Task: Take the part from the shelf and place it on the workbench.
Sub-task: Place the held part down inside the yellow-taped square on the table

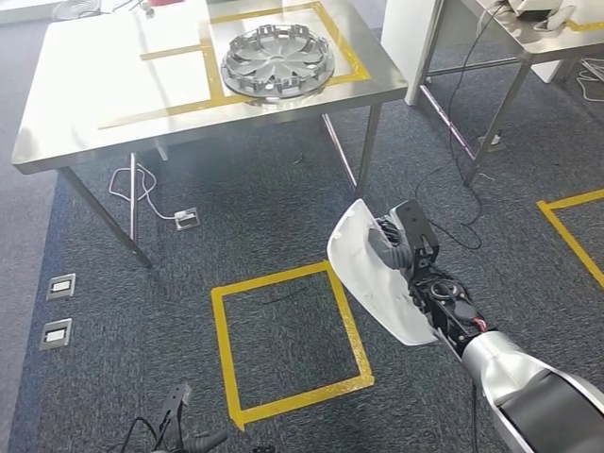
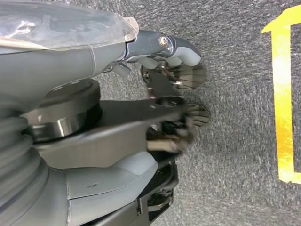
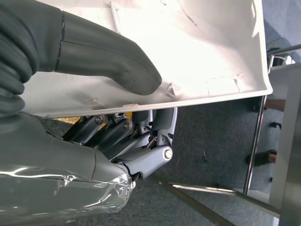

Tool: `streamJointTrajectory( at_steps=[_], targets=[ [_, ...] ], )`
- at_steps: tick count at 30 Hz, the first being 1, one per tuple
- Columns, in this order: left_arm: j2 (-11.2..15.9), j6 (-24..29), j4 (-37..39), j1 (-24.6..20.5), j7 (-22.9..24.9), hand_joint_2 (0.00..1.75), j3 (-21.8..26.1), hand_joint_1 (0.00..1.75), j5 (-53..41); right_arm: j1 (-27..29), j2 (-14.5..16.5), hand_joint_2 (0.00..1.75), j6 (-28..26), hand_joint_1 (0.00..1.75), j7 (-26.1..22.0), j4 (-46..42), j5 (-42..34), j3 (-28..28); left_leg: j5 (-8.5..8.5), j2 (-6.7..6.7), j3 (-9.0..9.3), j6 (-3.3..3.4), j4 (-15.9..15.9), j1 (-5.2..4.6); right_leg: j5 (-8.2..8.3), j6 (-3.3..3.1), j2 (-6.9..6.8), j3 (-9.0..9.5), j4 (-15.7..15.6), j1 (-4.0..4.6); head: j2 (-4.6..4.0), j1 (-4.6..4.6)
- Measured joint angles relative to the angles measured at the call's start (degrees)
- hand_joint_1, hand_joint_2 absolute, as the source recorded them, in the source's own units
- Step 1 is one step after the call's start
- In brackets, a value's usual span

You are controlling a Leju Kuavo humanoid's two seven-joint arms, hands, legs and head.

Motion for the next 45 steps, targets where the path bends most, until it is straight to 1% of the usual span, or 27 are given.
streamJointTrajectory(
  at_steps=[1,2,3,4,5,8,10,11,14,15,16,17,19,21,24,26,29,30,31,32,33,35,36,37,41,42,45],
  targets=[
    [0.0,0.0,0.0,0.1,0.0,1.75,0.0,0.00,0.0,0.1,0.0,1.75,0.0,1.75,0.0,0.0,0.0,0.0,1.99,0.00,-0.42,0.07,-1.0,0.00,-0.52,0.08,0.05,0.67,0.0,0.00,0.00,-0.01],
    [0.0,0.0,0.0,0.2,0.0,1.75,0.0,0.00,0.0,0.2,0.0,1.75,0.0,1.75,0.0,0.0,0.0,0.0,5.01,0.01,0.29,0.21,-4.2,0.00,-1.10,0.20,0.08,1.46,0.0,0.00,0.00,-0.01],
    [0.0,0.0,0.0,0.2,0.0,1.75,0.0,0.00,0.0,0.1,0.0,1.75,0.0,1.75,0.0,0.0,0.0,0.0,8.42,0.02,1.70,0.46,-8.8,-0.02,-1.72,0.35,0.09,2.15,0.0,0.00,0.00,-0.01],
    [0.1,0.0,0.0,0.2,0.0,1.75,0.0,0.00,0.0,0.0,0.0,1.75,0.0,1.75,0.0,0.0,0.0,0.0,10.72,0.02,3.33,0.70,-13.0,-0.14,-2.32,0.59,0.12,2.74,0.0,0.12,0.00,-0.03],
    [0.1,0.1,0.0,0.1,0.0,1.75,0.0,0.00,0.0,-0.1,0.0,1.75,0.0,1.75,0.0,0.0,0.0,0.0,11.93,0.01,4.58,0.94,-16.1,-0.26,-2.81,0.87,0.16,3.11,-0.1,0.19,0.00,-0.03],
    [0.1,0.1,0.0,0.0,0.0,1.75,0.0,0.00,0.0,-0.3,0.0,1.75,0.1,1.75,0.2,0.0,0.3,0.1,11.06,-0.04,6.01,1.74,-18.7,-0.45,-3.29,1.71,0.22,3.78,-0.1,0.30,0.00,0.05],
    [0.1,0.1,0.0,0.0,0.1,1.75,0.0,0.00,0.0,-0.6,0.0,1.75,0.3,1.75,0.5,0.0,0.6,0.1,10.42,-0.07,6.97,2.39,-19.1,-0.28,-3.66,2.24,0.03,3.18,1.9,0.21,0.00,0.07],
    [0.1,0.1,0.0,0.0,0.1,1.75,0.0,0.00,0.0,-0.7,0.0,1.75,0.4,1.75,0.7,0.0,0.8,0.1,10.11,-0.08,7.55,2.64,-19.2,-0.16,-4.34,2.45,-0.07,1.82,4.5,0.18,0.00,0.10],
    [-0.1,0.0,0.0,0.0,0.2,1.75,-0.1,0.00,0.0,-0.8,0.0,1.75,1.3,1.75,1.4,0.1,1.2,0.3,8.90,-0.13,9.00,3.00,-19.4,-0.10,-7.90,2.93,-0.20,-5.46,15.7,0.15,0.00,0.19],
    [-0.2,0.0,0.0,0.1,0.2,1.75,-0.2,0.00,0.0,-0.7,0.0,1.75,1.7,1.75,1.6,0.1,1.3,0.4,8.40,-0.21,9.63,3.01,-19.4,-0.11,-8.47,2.99,-0.20,-7.34,17.6,0.15,0.00,0.20],
    [-0.2,-0.1,0.0,0.1,0.2,1.75,-0.3,0.00,-0.1,-0.7,0.0,1.75,2.0,1.75,1.8,0.2,1.3,0.5,7.87,-0.31,10.35,2.98,-19.3,-0.11,-8.04,2.94,-0.20,-8.32,17.5,0.18,0.00,0.20],
    [-0.2,-0.1,0.0,0.2,0.2,1.75,-0.4,0.00,-0.2,-0.7,0.0,1.75,2.4,1.75,1.9,0.2,1.3,0.6,7.31,-0.40,11.16,2.92,-19.3,-0.12,-6.33,2.77,-0.20,-8.36,15.4,0.22,0.00,0.20],
    [-0.3,-0.2,0.0,0.2,0.3,1.75,-0.6,0.00,-0.3,-0.7,0.0,1.75,3.7,1.75,2.2,0.2,1.3,0.7,6.10,-0.48,12.80,2.66,-19.3,-0.18,0.18,2.09,-0.24,-6.88,7.3,0.47,-0.01,0.20],
    [-0.4,-0.3,0.0,0.0,0.3,1.75,-0.8,0.00,-0.4,-0.8,0.0,1.75,5.1,1.75,2.4,0.2,1.3,1.0,5.07,-0.55,13.65,2.15,-19.3,-0.30,4.22,1.31,-0.25,-5.53,1.2,0.91,-0.01,0.15],
    [-0.5,-0.4,0.0,-0.4,0.4,1.75,-1.0,0.00,-0.4,-0.8,0.1,1.75,5.9,1.75,2.4,0.1,1.2,1.3,4.40,-0.54,14.15,1.30,-19.2,-0.48,4.21,0.29,-0.15,-4.29,-0.3,0.99,0.00,0.04],
    [-0.4,-0.4,0.0,-0.5,0.4,1.75,-1.1,0.00,-0.3,-1.0,0.1,1.75,6.0,1.75,2.4,0.0,1.2,1.4,4.00,-0.35,13.01,0.75,-16.2,-0.42,3.84,-0.27,-0.16,-3.13,-0.6,0.65,0.00,0.02],
    [-0.3,-0.4,0.0,-0.6,0.4,1.75,-1.1,0.00,-0.3,-1.0,0.1,1.75,6.2,1.75,2.4,0.0,1.2,1.6,0.64,-0.13,5.81,-0.07,-4.9,-0.11,2.77,-0.72,-0.08,-1.79,-0.8,0.53,0.00,-0.01],
    [-0.3,-0.4,0.0,-0.5,0.4,1.75,-1.2,0.00,-0.2,-0.9,0.1,1.75,6.3,1.75,2.4,0.0,1.2,1.7,-0.66,-0.11,3.52,-0.24,-2.3,-0.04,2.29,-0.70,0.00,-1.32,-0.8,0.52,0.00,-0.02],
    [-0.3,-0.4,0.0,-0.5,0.4,1.75,-1.2,0.00,-0.2,-0.8,0.2,1.75,6.3,1.75,2.4,0.0,1.2,1.8,-1.07,-0.10,2.12,-0.32,-1.8,0.01,1.77,-0.65,0.06,-0.72,-0.8,0.50,0.00,-0.02],
    [-0.3,-0.4,0.0,-0.4,0.4,1.75,-1.3,0.00,-0.1,-0.7,0.2,1.75,6.3,1.75,2.4,0.1,1.2,1.9,-0.12,-0.09,1.68,-0.34,-3.2,0.04,1.21,-0.56,0.11,-0.01,-0.8,0.48,0.00,-0.02],
    [-0.3,-0.4,0.0,-0.4,0.4,1.75,-1.3,0.00,-0.1,-0.7,0.2,1.75,6.3,1.75,2.4,0.1,1.2,1.9,2.37,-0.06,2.13,-0.27,-6.6,0.06,0.60,-0.43,0.13,0.80,-0.8,0.46,0.00,-0.02],
    [-0.2,-0.4,0.0,-0.4,0.3,1.75,-1.3,0.00,0.0,-0.8,0.2,1.75,6.3,1.75,2.3,0.1,1.2,2.1,9.22,0.02,3.86,0.14,-15.1,-0.01,-0.64,-0.03,0.17,2.00,-0.7,0.55,0.00,-0.01],
    [-0.1,-0.4,0.0,-0.4,0.3,1.75,-1.3,0.00,0.0,-0.8,0.2,1.75,6.3,1.75,2.3,0.1,1.2,2.1,11.55,0.04,4.45,0.45,-17.9,-0.12,-1.26,0.27,0.22,2.32,-0.6,0.64,0.00,0.02],
    [-0.1,-0.4,0.0,-0.3,0.3,1.75,-1.3,0.00,0.0,-0.9,0.2,1.75,6.3,1.75,2.3,0.1,1.2,2.2,12.69,0.06,4.67,0.81,-19.4,-0.21,-1.69,0.60,0.30,2.54,-0.4,0.73,0.00,0.04],
    [-0.1,-0.4,0.0,-0.6,0.3,1.75,-1.4,0.00,0.0,-1.4,0.2,1.75,6.3,1.75,2.1,0.1,1.2,2.5,11.91,0.04,6.03,2.19,-19.7,-0.16,-3.54,1.77,0.23,2.75,1.7,0.68,0.00,0.09],
    [-0.1,-0.4,0.0,-0.7,0.3,1.75,-1.4,0.00,0.0,-1.5,0.2,1.75,6.3,1.75,2.1,0.1,1.2,2.6,11.62,0.02,6.59,2.48,-19.8,-0.12,-4.63,2.05,0.11,1.42,4.5,0.60,0.00,0.10],
    [-0.1,-0.4,0.0,-0.7,0.3,1.75,-1.4,0.00,0.1,-1.3,0.3,1.75,6.4,1.75,2.0,0.2,1.1,2.8,10.61,-0.07,7.86,2.88,-19.7,-0.17,-8.65,2.55,-0.07,-5.52,15.8,0.54,0.00,0.11]
  ],
)
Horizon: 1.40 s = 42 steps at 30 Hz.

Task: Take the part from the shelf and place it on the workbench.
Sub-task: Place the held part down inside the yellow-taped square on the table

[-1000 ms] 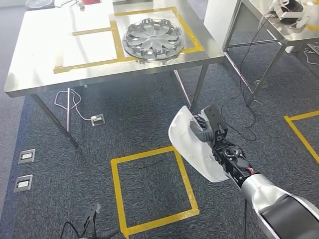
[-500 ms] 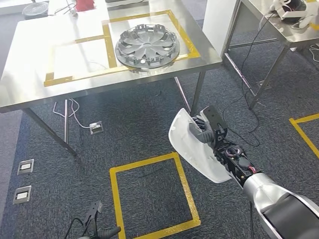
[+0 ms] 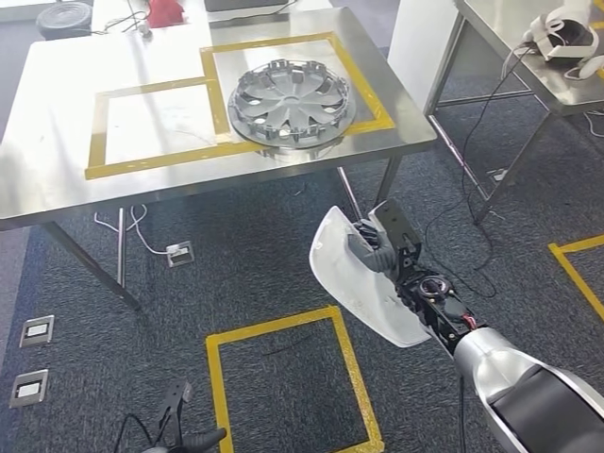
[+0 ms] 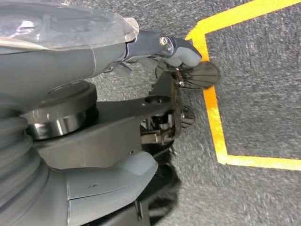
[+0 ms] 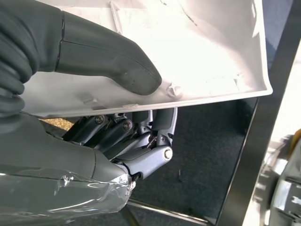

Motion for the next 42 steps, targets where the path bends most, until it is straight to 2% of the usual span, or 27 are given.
streamJointTrajectory(
  at_steps=[1,2,3,5,6,7,11,15,23,35,38,40,41,42],
  targets=[
    [0.0,0.0,0.0,0.0,0.0,1.75,0.0,0.00,0.0,0.2,0.0,1.75,0.0,1.75,0.0,0.1,0.0,0.1,-0.39,-0.10,0.43,0.00,0.0,-0.01,-0.35,-0.04,-0.01,-1.50,1.3,0.00,0.00,0.01],
    [0.0,0.0,0.0,0.0,0.0,1.75,0.0,0.00,0.0,0.3,0.0,1.75,0.0,1.75,0.0,0.1,-0.1,0.1,-0.83,-0.24,0.95,-0.04,0.1,-0.03,0.62,-0.20,-0.02,-2.05,0.4,0.03,0.00,0.01],
    [0.0,0.0,0.0,0.1,0.0,1.75,0.0,0.00,0.0,0.3,0.0,1.75,0.0,1.75,-0.1,0.2,-0.1,0.1,-1.28,-0.36,1.55,-0.11,0.1,-0.07,3.00,-0.53,-0.02,-1.64,-2.6,0.09,0.00,0.01],
    [-0.1,0.0,0.0,0.1,0.0,1.75,0.0,0.00,0.0,0.3,0.0,1.75,0.0,1.75,-0.2,0.3,-0.2,0.2,-2.14,-0.48,2.60,-0.36,0.2,-0.23,9.31,-1.41,-0.07,0.31,-10.9,0.45,0.00,-0.03],
    [-0.2,0.0,0.0,0.0,0.0,1.75,0.0,0.00,0.0,0.2,0.0,1.75,0.0,1.75,-0.2,0.3,-0.2,0.2,-2.44,-0.50,2.78,-0.53,0.2,-0.31,11.18,-1.78,-0.08,1.06,-14.0,0.65,0.00,-0.02],
    [-0.3,0.0,0.0,0.0,0.0,1.75,0.0,0.00,0.1,0.2,0.0,1.75,0.0,1.75,-0.2,0.3,-0.2,0.3,-2.66,-0.52,2.80,-0.74,0.3,-0.37,12.18,-2.07,-0.06,1.50,-15.7,0.84,0.00,-0.03],
    [-0.3,0.0,0.0,0.0,0.0,1.75,0.0,0.00,0.1,0.3,-0.1,1.75,0.0,1.75,-0.2,0.4,-0.2,0.5,-3.02,-0.43,2.45,-0.37,0.8,-0.62,12.58,-1.33,0.17,2.02,-16.3,0.69,0.00,-0.12],
    [-0.3,0.0,0.0,-0.2,0.0,1.75,0.0,0.00,0.1,0.2,-0.2,1.75,0.0,1.75,-0.3,0.4,-0.2,0.6,-3.18,-0.20,2.80,-0.56,0.1,-0.53,12.30,-1.70,0.43,2.02,-16.3,0.82,0.00,-0.13],
    [-0.2,0.1,0.0,-0.3,-1.0,1.75,0.0,0.00,0.5,0.2,-0.2,1.75,-0.1,1.75,-0.1,0.4,-0.1,0.8,-3.05,-0.17,2.91,-0.92,-0.2,-0.46,12.34,-2.05,0.43,2.02,-16.3,0.84,0.00,-0.13],
    [-0.2,0.3,0.0,-0.3,-1.6,1.75,0.0,0.00,0.9,0.0,-0.2,1.75,-0.7,1.75,-0.2,0.4,-0.1,0.8,-2.99,-0.19,2.94,-1.00,-0.1,-0.52,12.43,-2.06,0.38,2.18,-16.3,0.66,0.00,-0.13],
    [-0.1,0.3,0.0,-0.3,-1.6,1.75,0.0,0.00,0.9,-0.2,-0.2,1.75,-1.7,1.75,-0.6,0.4,-0.4,0.8,-3.02,-0.25,2.90,-0.41,0.0,-0.88,12.64,-1.55,0.25,2.39,-16.7,0.43,0.00,-0.13],
    [-0.2,0.3,0.0,-0.3,-1.6,1.75,0.0,0.00,0.9,-0.4,-0.2,1.75,-2.1,1.75,-1.0,0.3,-0.5,0.8,-2.60,-0.31,3.58,0.07,-1.0,-0.54,12.25,-1.12,0.09,2.35,-16.4,0.45,0.00,-0.12],
    [-0.2,0.3,0.0,-0.3,-1.6,1.75,0.0,0.00,0.9,-0.6,-0.2,1.75,-2.2,1.75,-1.2,0.2,-0.5,0.8,-2.36,-0.35,4.02,0.19,-1.6,-0.32,11.30,-0.88,0.05,1.80,-15.0,0.45,0.00,-0.11],
    [-0.2,0.3,0.0,-0.4,-1.5,1.75,0.0,0.00,0.9,-0.8,-0.2,1.75,-2.2,1.75,-1.3,0.2,-0.5,0.8,-2.20,-0.40,4.41,0.23,-2.1,-0.09,9.78,-0.63,0.02,0.65,-12.3,0.34,0.00,-0.11]
  ],
)
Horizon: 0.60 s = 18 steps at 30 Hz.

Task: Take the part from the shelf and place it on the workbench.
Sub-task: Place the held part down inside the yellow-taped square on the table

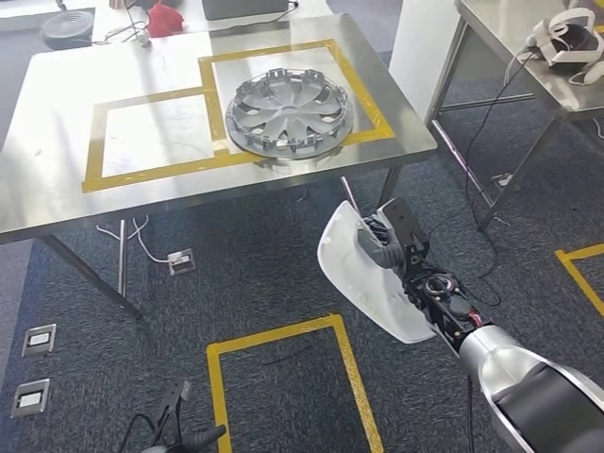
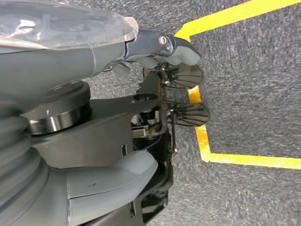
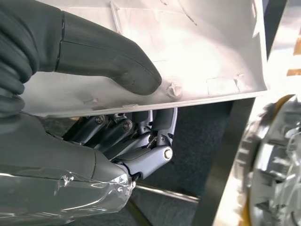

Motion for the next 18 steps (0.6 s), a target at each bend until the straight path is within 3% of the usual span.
streamJointTrajectory(
  at_steps=[2,4,6,7,9,11,13,15,17,18],
  targets=[
    [0.0,0.0,0.0,-0.1,0.1,1.75,0.0,0.00,0.0,0.0,0.0,1.75,0.0,1.75,-0.1,0.0,0.0,0.0,-0.01,-0.33,0.22,-0.02,-0.1,0.10,-3.60,0.61,-0.02,-3.63,8.1,-0.50,0.00,0.00],
    [0.0,0.0,0.0,-0.1,0.2,1.75,0.0,0.00,0.0,0.3,0.0,1.75,0.2,1.75,-0.1,0.0,0.0,0.0,-0.21,-1.02,0.26,-0.29,0.1,0.38,-4.69,1.25,-0.06,-6.02,13.0,-1.15,0.00,-0.01],
    [0.0,0.0,0.0,-0.1,0.3,1.75,0.0,0.00,0.0,0.5,0.0,1.75,0.3,1.75,-0.1,0.0,0.0,0.0,-0.61,-1.97,0.27,-0.84,0.7,0.86,-2.40,1.84,-0.08,-4.78,10.4,-1.77,0.00,0.00],
    [0.0,0.0,0.0,-0.1,0.3,1.75,0.0,0.00,0.0,0.4,0.0,1.75,0.3,1.75,-0.1,0.0,0.0,0.0,-0.99,-2.52,0.26,-1.28,1.2,1.16,-0.45,2.19,0.14,-2.89,6.6,-2.10,0.00,0.01],
    [0.0,0.0,0.0,-0.2,0.4,1.75,0.0,0.00,0.0,0.1,0.0,1.75,0.4,1.75,-0.2,0.1,0.0,0.0,-1.84,-3.54,-0.20,-2.27,2.4,1.51,1.25,2.68,1.94,0.37,0.4,-2.65,0.00,-0.03],
    [0.1,0.0,0.0,-0.4,0.4,1.75,-0.1,0.00,0.0,0.1,0.0,1.75,0.6,1.75,-0.2,0.2,0.0,0.1,-2.19,-4.49,-0.94,-3.12,3.2,1.68,0.68,2.28,3.14,1.40,-1.5,-2.71,0.00,-0.16],
    [0.1,0.0,0.0,-0.4,0.4,1.75,-0.1,0.00,0.0,0.2,0.0,1.75,1.0,1.75,-0.2,0.2,0.1,0.1,-2.20,-5.08,-1.28,-3.69,3.2,1.89,0.41,1.22,2.22,1.44,-1.3,-2.51,0.00,-0.25],
    [0.2,0.0,0.0,-0.3,0.4,1.75,-0.1,0.00,0.0,0.0,0.0,1.75,1.1,1.75,-0.2,0.1,0.2,0.1,-3.37,-3.13,-2.44,-4.13,5.6,1.84,0.24,0.34,1.22,1.75,-1.4,-2.46,0.00,-0.31],
    [0.2,0.0,0.0,-0.4,0.4,1.75,-0.1,0.00,0.0,-0.2,0.0,1.75,1.2,1.75,-0.2,0.1,0.2,0.1,-6.30,-0.46,-6.21,-4.29,12.9,1.65,0.01,-0.29,0.28,2.08,-1.4,-2.24,-0.01,-0.40],
    [0.2,0.0,0.0,-0.5,0.4,1.75,-0.1,0.00,0.0,-0.1,0.0,1.75,1.2,1.75,-0.2,0.1,0.2,0.1,-7.74,0.03,-8.70,-4.27,17.3,1.62,-0.13,-0.55,-0.27,2.20,-1.4,-2.05,-0.01,-0.43]
  ],
)
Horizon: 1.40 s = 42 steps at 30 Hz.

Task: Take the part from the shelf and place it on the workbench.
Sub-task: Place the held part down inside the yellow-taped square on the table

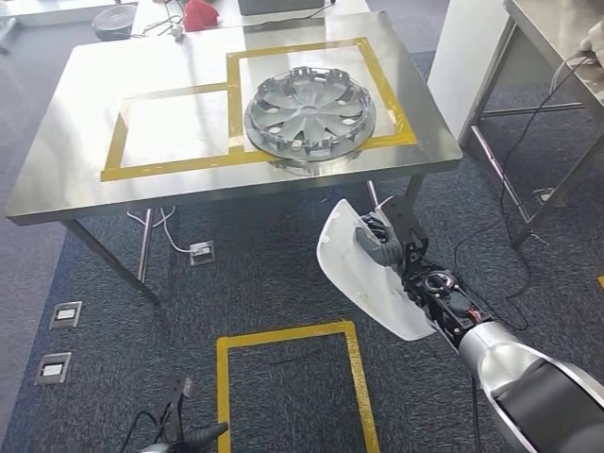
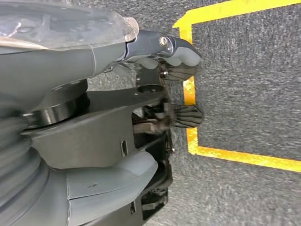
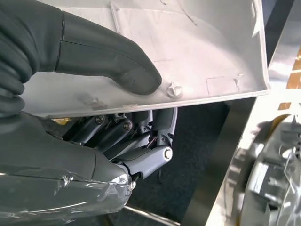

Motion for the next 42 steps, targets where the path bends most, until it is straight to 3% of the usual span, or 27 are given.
streamJointTrajectory(
  at_steps=[1,2,3,5,6,8,10,11,13,15,16,17,18,19,21,22,25,27,29,31,32,33,34,36,38,40,42],
  targets=[
    [0.0,0.0,0.0,0.0,0.0,1.75,0.0,0.00,0.0,0.1,0.0,1.75,0.0,1.75,0.0,0.0,0.0,0.0,-0.70,0.17,-2.06,0.10,3.3,-0.01,-0.15,-0.17,-0.55,0.14,0.0,0.18,0.00,-0.02],
    [0.0,0.0,0.0,0.0,0.0,1.75,0.0,0.00,0.0,0.2,0.0,1.75,0.0,1.75,0.0,0.0,0.0,0.0,-0.27,0.25,-3.15,0.30,4.5,-0.07,-0.30,-0.30,-1.09,0.32,0.0,0.36,0.01,-0.03],
    [0.0,0.0,0.0,0.0,0.0,1.75,0.0,0.00,0.0,0.3,0.0,1.75,0.0,1.75,0.0,0.0,0.0,0.0,1.30,0.36,-3.02,0.62,3.2,-0.17,-0.46,-0.36,-1.58,0.54,0.0,0.51,0.01,-0.03],
    [0.1,0.0,0.0,0.0,0.0,1.75,0.0,0.00,0.0,0.1,0.0,1.75,0.0,1.75,0.0,0.0,0.0,0.1,5.95,1.46,0.01,1.63,-4.5,-0.70,-0.83,-0.28,-2.51,1.06,0.0,0.78,0.01,-0.03],
    [0.1,0.0,0.0,-0.1,0.0,1.75,0.0,0.00,0.0,0.0,0.0,1.75,0.0,1.75,0.0,0.0,0.0,0.0,7.48,2.29,1.73,2.09,-8.5,-1.11,-1.05,-0.13,-2.93,1.24,0.0,1.01,0.01,-0.04],
    [0.2,0.0,0.0,-0.3,0.0,1.75,0.0,0.00,0.0,-0.1,0.0,1.75,0.0,1.75,0.0,0.0,0.0,0.0,8.39,3.43,3.42,2.61,-12.7,-1.79,-1.33,0.27,-3.76,1.37,-0.1,1.37,0.00,0.00],
    [0.2,0.0,0.0,-0.3,0.0,1.75,0.0,0.00,0.0,-0.1,0.0,1.75,0.0,1.75,0.0,0.0,0.0,0.0,8.29,2.68,3.53,2.81,-13.3,-1.85,-1.53,0.78,-4.67,1.47,-0.2,1.48,0.00,0.08],
    [0.2,0.1,0.0,-0.2,0.0,1.75,0.0,0.00,0.0,-0.1,0.0,1.75,0.0,1.75,0.0,0.0,0.0,0.0,8.40,2.16,3.71,2.99,-13.6,-1.76,-1.92,1.07,-4.49,1.49,0.1,1.36,0.00,0.09],
    [0.2,0.1,0.0,-0.1,0.0,1.75,0.0,0.00,0.0,-0.2,0.0,1.75,0.0,1.75,0.0,0.0,0.0,0.0,8.61,1.25,4.17,3.39,-14.2,-1.51,-4.15,1.57,-2.84,0.07,3.5,1.12,0.01,0.11],
    [0.1,0.1,0.0,-0.2,-0.1,1.75,0.0,0.00,0.1,-0.1,0.0,1.75,0.0,1.75,0.1,0.0,0.0,0.0,8.62,0.27,4.28,3.64,-14.3,-1.54,-7.63,1.81,-1.02,-3.72,11.4,1.03,0.01,0.15],
    [0.0,0.1,0.0,-0.2,-0.1,1.75,0.0,0.00,0.1,0.0,0.0,1.75,0.0,1.75,0.1,0.0,0.0,0.0,8.60,-0.33,4.28,3.75,-14.2,-1.57,-8.71,1.88,-0.67,-5.64,15.0,1.05,0.01,0.17],
    [-0.1,0.1,0.0,-0.1,-0.1,1.75,0.0,0.00,0.2,0.2,0.0,1.75,0.0,1.75,0.1,0.1,0.0,0.0,8.55,-0.97,4.29,3.79,-14.1,-1.60,-8.71,1.87,-0.49,-6.82,16.8,1.05,0.01,0.18],
    [-0.1,0.1,0.0,-0.1,-0.1,1.75,0.0,0.00,0.2,0.4,0.0,1.75,0.0,1.75,0.1,0.1,0.0,0.0,8.48,-1.65,4.31,3.81,-14.0,-1.61,-7.48,1.79,-0.38,-6.93,16.3,1.04,0.01,0.19],
    [-0.1,0.1,0.0,-0.1,-0.1,1.75,0.0,0.00,0.2,0.4,0.0,1.75,0.0,1.75,0.1,0.1,0.0,0.0,8.37,-2.29,4.33,3.78,-13.8,-1.61,-5.30,1.62,-0.16,-6.01,13.6,1.04,0.01,0.19],
    [-0.1,0.1,0.0,-0.1,-0.1,1.75,0.0,0.00,0.2,0.1,0.0,1.75,0.0,1.75,0.1,0.1,0.0,0.0,8.06,-3.39,4.29,3.56,-13.4,-1.69,-0.98,1.09,1.23,-2.86,5.6,1.00,0.01,0.19],
    [-0.1,0.1,0.0,-0.1,-0.1,1.75,0.0,0.00,0.2,0.0,-0.1,1.75,0.0,1.75,0.1,0.1,0.0,0.0,7.95,-3.83,4.16,3.40,-13.2,-1.72,0.04,0.86,1.97,-1.57,2.6,1.00,0.01,0.19],
    [-0.2,0.1,0.0,0.0,-0.1,1.75,0.0,0.00,0.2,0.0,0.0,1.75,0.1,1.75,0.1,0.0,0.0,0.0,8.06,-4.96,3.78,2.68,-13.2,-1.59,-0.03,0.39,2.26,-0.37,0.0,1.07,0.01,0.17],
    [-0.1,0.1,0.0,0.2,-0.1,1.75,0.0,0.00,0.3,-0.1,0.1,1.75,0.2,1.75,0.2,0.0,0.0,0.0,7.59,-4.18,3.58,2.08,-12.7,-1.67,0.15,-0.06,1.58,0.19,-0.6,0.77,0.01,0.14],
    [0.0,0.1,0.0,0.2,-0.2,1.75,0.0,0.00,0.3,-0.2,0.2,1.75,0.2,1.75,0.2,0.0,0.0,0.0,4.88,-1.68,1.37,1.38,-7.8,-1.62,0.27,-0.47,0.89,0.71,-1.1,0.55,0.01,0.04],
    [0.0,0.1,0.0,0.1,-0.3,1.75,0.0,0.00,0.4,-0.1,0.2,1.75,0.3,1.75,0.2,0.0,0.0,0.0,1.32,-0.07,-2.87,0.72,0.6,-1.28,0.17,-0.72,0.26,0.84,-1.1,0.52,0.01,-0.02],
    [0.0,0.1,0.0,0.1,-0.3,1.75,0.0,0.00,0.4,0.1,0.2,1.75,0.4,1.75,0.2,0.0,0.0,0.1,0.59,0.14,-4.47,0.49,3.5,-1.06,0.12,-0.71,0.01,0.87,-1.1,0.46,0.01,-0.02],
    [0.0,0.1,0.0,0.1,-0.4,1.75,0.0,0.00,0.4,0.2,0.2,1.75,0.5,1.75,0.2,0.0,0.0,0.1,1.01,0.26,-4.96,0.31,4.1,-0.86,0.04,-0.65,-0.23,0.91,-1.1,0.37,0.00,-0.02],
    [0.0,0.1,0.0,0.1,-0.4,1.75,0.0,0.00,0.5,0.3,0.2,1.75,0.6,1.75,0.2,0.0,0.0,0.1,2.47,0.35,-4.24,0.17,2.4,-0.65,-0.06,-0.52,-0.43,0.98,-1.1,0.26,0.00,-0.02],
    [0.1,0.1,0.0,0.1,-0.5,1.75,0.0,0.00,0.5,0.2,0.2,1.75,0.7,1.75,0.2,0.0,0.0,0.1,6.46,0.75,-0.11,-0.02,-6.1,-0.34,-0.37,-0.01,-0.69,1.20,-1.0,0.06,0.00,-0.02],
    [0.1,0.2,0.0,0.0,-0.7,1.75,-0.1,0.00,0.5,0.1,0.2,1.75,0.8,1.75,0.2,0.0,0.0,0.1,8.33,1.04,2.92,0.27,-12.1,-0.44,-0.63,0.67,-0.81,1.26,-0.9,0.24,0.01,0.01],
    [0.1,0.2,0.0,0.0,-0.8,1.75,-0.1,0.00,0.6,0.0,0.2,1.75,0.9,1.75,0.2,0.0,0.0,0.0,8.39,0.89,3.44,0.92,-13.2,-0.57,-0.88,0.94,-0.81,1.27,-0.9,0.47,0.01,0.14],
    [0.0,0.3,0.0,0.1,-0.9,1.75,-0.1,0.00,0.7,0.1,0.2,1.75,0.8,1.75,0.2,0.0,0.0,0.0,8.40,0.66,3.49,1.20,-13.3,-0.51,-0.99,0.05,-0.77,1.47,-0.9,0.45,0.01,0.25]
  ],
)
